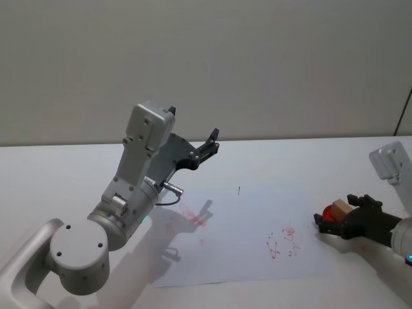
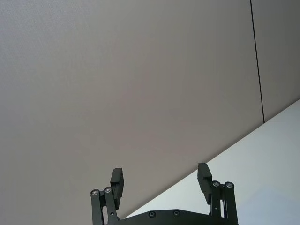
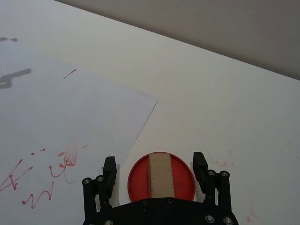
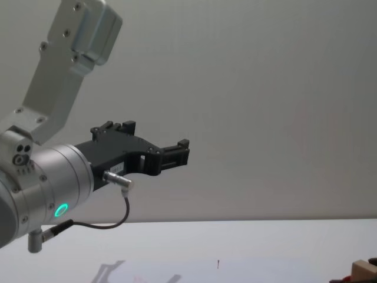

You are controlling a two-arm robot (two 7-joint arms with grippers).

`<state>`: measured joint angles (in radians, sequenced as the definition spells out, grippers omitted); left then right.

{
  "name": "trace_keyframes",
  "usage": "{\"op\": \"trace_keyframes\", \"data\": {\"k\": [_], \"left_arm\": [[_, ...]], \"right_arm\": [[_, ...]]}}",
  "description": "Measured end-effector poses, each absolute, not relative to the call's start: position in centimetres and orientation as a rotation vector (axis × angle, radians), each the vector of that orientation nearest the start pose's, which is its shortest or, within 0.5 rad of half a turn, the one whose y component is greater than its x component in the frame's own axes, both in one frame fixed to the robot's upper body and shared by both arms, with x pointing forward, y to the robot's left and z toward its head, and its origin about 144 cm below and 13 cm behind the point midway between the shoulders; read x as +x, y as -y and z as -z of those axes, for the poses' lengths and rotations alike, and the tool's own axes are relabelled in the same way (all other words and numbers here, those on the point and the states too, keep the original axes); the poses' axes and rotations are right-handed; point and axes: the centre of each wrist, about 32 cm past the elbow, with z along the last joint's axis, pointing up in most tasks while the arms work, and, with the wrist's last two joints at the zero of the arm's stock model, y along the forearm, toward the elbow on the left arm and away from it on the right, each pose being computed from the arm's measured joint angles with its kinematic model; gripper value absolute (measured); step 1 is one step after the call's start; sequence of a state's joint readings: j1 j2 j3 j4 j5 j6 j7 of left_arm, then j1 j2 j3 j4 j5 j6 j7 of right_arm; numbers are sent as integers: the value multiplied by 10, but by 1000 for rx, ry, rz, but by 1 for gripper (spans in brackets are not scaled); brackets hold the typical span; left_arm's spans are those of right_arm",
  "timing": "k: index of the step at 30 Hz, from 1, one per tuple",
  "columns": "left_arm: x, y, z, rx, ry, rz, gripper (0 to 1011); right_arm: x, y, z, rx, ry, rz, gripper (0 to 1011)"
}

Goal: Use the one hand to pick up the stamp and affix it onto the A4 paper.

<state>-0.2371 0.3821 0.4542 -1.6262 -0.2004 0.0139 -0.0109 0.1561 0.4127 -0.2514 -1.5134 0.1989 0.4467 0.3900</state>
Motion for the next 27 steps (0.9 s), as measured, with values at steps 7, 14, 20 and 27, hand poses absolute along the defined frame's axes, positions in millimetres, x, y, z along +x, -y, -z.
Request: {"op": "trace_keyframes", "data": {"k": [7,14,20,27], "left_arm": [[492,-198,-1204,61,268,-1124,1001],[492,-198,-1204,61,268,-1124,1001],[492,-198,-1204,61,268,-1124,1001],[492,-198,-1204,61,268,-1124,1001]], "right_arm": [[494,281,-1167,-484,-201,1006,1001],[494,281,-1167,-484,-201,1007,1001],[491,279,-1167,-462,-183,1016,1001],[483,270,-1170,-383,-123,1050,1001]]}}
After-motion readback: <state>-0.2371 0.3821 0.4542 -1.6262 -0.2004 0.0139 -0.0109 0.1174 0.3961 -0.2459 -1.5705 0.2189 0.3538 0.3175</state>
